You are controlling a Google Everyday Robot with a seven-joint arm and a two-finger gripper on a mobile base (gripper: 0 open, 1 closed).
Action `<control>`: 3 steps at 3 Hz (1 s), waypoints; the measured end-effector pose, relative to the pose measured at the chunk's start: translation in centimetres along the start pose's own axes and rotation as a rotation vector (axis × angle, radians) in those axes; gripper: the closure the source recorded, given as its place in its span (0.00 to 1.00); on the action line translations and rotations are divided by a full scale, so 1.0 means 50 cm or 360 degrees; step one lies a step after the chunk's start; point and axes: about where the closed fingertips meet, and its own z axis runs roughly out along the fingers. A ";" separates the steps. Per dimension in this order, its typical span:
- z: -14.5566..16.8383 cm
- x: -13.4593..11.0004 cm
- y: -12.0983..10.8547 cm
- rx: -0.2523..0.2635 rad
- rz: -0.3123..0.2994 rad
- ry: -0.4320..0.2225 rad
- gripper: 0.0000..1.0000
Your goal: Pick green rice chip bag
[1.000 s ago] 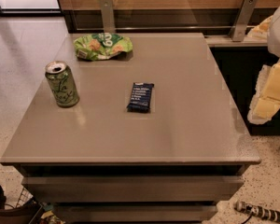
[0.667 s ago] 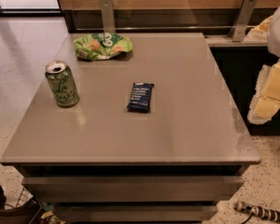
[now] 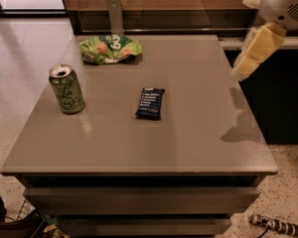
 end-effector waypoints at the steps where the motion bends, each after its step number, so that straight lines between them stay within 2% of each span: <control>1: 0.039 -0.069 -0.076 0.0035 -0.0004 -0.0239 0.00; 2: 0.122 -0.183 -0.119 0.0001 0.0098 -0.0567 0.00; 3: 0.174 -0.265 -0.140 0.0000 0.0164 -0.0729 0.00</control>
Offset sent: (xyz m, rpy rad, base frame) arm 0.1256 0.1235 0.0135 0.5311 -0.1083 0.0939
